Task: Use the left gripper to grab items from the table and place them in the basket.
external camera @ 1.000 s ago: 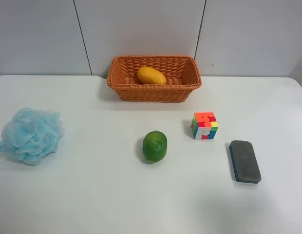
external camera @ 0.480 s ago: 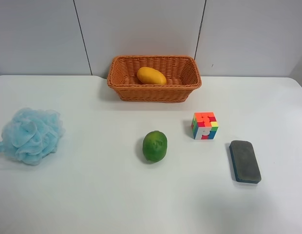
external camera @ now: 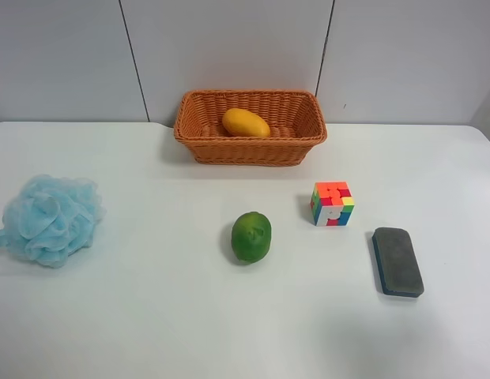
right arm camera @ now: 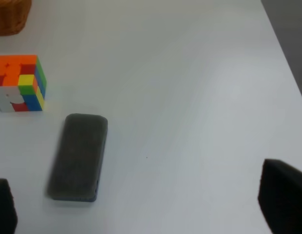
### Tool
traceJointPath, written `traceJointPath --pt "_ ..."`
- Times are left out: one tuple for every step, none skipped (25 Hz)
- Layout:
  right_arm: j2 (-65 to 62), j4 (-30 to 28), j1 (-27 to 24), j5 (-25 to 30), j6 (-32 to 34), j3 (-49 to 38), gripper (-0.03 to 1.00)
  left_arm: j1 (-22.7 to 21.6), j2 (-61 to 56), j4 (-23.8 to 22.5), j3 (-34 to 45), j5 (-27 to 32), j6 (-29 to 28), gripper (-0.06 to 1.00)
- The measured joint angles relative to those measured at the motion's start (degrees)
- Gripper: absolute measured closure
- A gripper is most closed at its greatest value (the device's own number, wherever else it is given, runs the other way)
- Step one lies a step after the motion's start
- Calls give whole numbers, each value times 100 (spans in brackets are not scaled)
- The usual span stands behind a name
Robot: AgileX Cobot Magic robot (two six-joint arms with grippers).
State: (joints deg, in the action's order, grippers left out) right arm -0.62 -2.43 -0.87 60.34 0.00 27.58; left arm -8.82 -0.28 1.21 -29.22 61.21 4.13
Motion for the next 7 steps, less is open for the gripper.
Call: traceJointPath --pt "0 0 0 0 0 0 -3 0 0 5 0 -7 0 11" --pt "0 0 0 0 0 0 -3 0 -5 2 0 -7 0 11" --pt "0 0 0 0 0 0 -3 15 -5 2 0 -7 0 11" --pt "0 0 0 0 0 0 -3 57 -5 2 0 -7 0 11" --pt "0 0 0 0 0 0 -3 107 -5 2 0 -7 0 11" --pt "0 0 0 0 0 0 -3 160 -5 2 0 -7 0 11" --pt "0 0 0 0 0 0 -3 200 -5 2 0 -7 0 11"
